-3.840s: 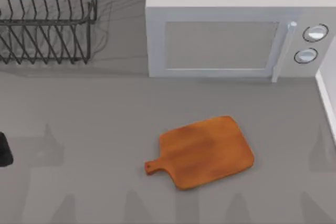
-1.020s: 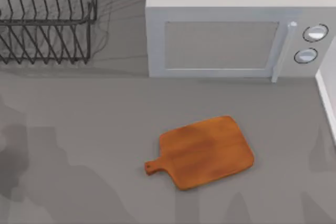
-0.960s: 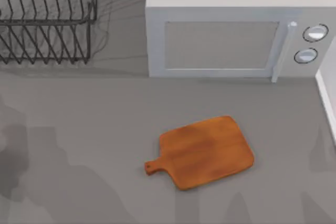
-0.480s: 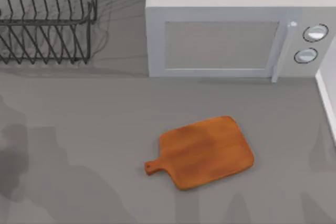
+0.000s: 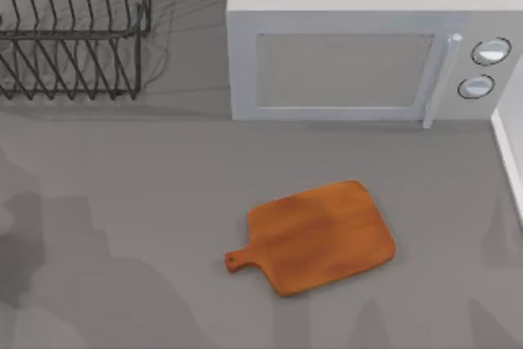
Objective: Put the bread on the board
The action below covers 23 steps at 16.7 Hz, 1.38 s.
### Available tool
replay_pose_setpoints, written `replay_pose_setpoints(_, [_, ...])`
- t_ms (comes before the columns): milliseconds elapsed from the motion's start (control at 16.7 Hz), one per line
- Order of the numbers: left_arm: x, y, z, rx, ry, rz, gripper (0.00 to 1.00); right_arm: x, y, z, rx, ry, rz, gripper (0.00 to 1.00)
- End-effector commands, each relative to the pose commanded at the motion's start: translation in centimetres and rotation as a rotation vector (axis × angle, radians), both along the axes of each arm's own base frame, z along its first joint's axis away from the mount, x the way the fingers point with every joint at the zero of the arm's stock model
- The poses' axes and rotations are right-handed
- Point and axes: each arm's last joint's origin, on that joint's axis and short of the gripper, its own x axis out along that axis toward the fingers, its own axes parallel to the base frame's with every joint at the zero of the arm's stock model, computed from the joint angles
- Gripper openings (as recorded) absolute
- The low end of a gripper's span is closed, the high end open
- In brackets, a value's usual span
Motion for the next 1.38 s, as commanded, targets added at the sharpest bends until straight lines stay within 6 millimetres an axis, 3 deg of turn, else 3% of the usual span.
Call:
replay_pose_setpoints(540, [-0.1,-0.1,8.8,-0.004,0.014,-0.002,0.0,0.0,0.0,0.0,0.0,0.0,0.0,1.0])
replay_pose_setpoints(960, [0.1,-0.2,9.3,-0.002,0.01,0.001,0.0,0.0,0.0,0.0,0.0,0.0,0.0,1.0])
replay_pose_setpoints(1200, [2.9,-3.3,9.5,-0.001,0.015,0.027,0.0,0.0,0.0,0.0,0.0,0.0,0.0,1.0])
replay_pose_setpoints(1380, [5.6,-8.1,9.2,0.0,0.027,0.08,0.0,0.0,0.0,0.0,0.0,0.0,0.0,1.0])
